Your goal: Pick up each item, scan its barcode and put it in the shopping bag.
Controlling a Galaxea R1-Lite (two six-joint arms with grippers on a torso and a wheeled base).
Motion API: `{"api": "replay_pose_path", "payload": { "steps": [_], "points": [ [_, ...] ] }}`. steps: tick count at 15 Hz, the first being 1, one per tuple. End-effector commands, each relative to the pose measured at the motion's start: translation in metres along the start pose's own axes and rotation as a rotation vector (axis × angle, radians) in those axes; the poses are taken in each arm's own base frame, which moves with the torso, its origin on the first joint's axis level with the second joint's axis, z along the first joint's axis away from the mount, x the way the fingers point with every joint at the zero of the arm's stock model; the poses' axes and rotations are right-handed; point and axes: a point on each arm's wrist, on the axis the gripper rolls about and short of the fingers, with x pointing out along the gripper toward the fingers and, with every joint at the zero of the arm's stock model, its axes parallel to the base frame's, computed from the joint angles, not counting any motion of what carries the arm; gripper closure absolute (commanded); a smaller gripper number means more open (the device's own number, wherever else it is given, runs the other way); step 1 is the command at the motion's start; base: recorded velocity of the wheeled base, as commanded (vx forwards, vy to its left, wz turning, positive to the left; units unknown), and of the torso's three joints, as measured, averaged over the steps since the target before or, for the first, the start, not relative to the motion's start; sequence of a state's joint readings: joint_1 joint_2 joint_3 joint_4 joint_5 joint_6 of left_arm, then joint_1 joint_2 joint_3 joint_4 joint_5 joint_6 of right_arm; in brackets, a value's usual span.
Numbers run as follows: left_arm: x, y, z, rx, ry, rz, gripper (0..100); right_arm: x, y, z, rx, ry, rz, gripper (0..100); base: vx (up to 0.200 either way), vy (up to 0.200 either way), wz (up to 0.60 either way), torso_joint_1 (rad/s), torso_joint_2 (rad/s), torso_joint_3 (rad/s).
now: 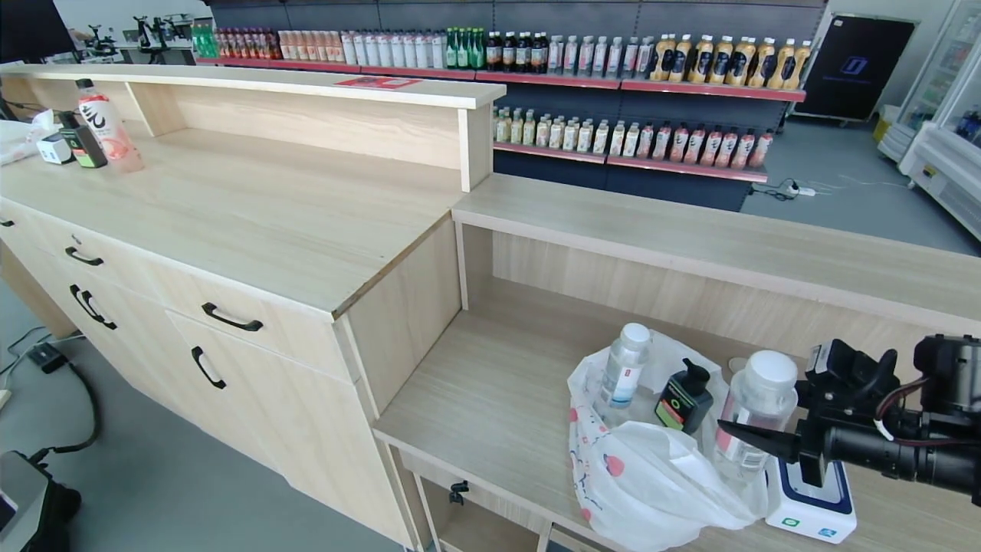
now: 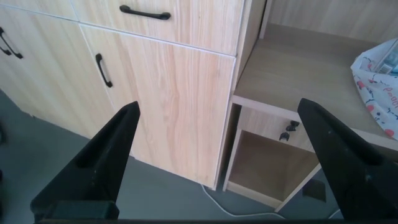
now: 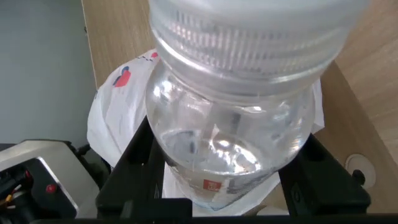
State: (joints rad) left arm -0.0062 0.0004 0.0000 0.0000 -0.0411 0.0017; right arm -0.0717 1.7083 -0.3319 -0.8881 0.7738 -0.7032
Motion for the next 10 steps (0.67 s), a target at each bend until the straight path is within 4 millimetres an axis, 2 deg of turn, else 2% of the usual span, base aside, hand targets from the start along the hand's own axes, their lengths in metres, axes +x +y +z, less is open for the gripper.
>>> {"api": "replay_pose_path", "payload": {
  "steps": [1,4,7,10],
  "points": [
    [0.000,0.000,0.000,0.000,0.001,0.000,0,0.004,-0.003,-0.009,0.026,-0.006,0.038,100,0.000,0.000,0.00,0.000,0.00,0.000],
    [0.000,0.000,0.000,0.000,0.001,0.000,0,0.007,-0.002,-0.017,0.057,-0.054,0.124,100,0.000,0.000,0.00,0.000,0.00,0.000],
    [0.000,0.000,0.000,0.000,0.001,0.000,0,0.016,-0.007,-0.030,0.067,-0.044,0.137,100,0.000,0.000,0.00,0.000,0.00,0.000],
    [0.000,0.000,0.000,0.000,0.001,0.000,0,0.033,-0.010,-0.049,0.062,-0.074,0.172,100,0.000,0.000,0.00,0.000,0.00,0.000]
  ]
}}
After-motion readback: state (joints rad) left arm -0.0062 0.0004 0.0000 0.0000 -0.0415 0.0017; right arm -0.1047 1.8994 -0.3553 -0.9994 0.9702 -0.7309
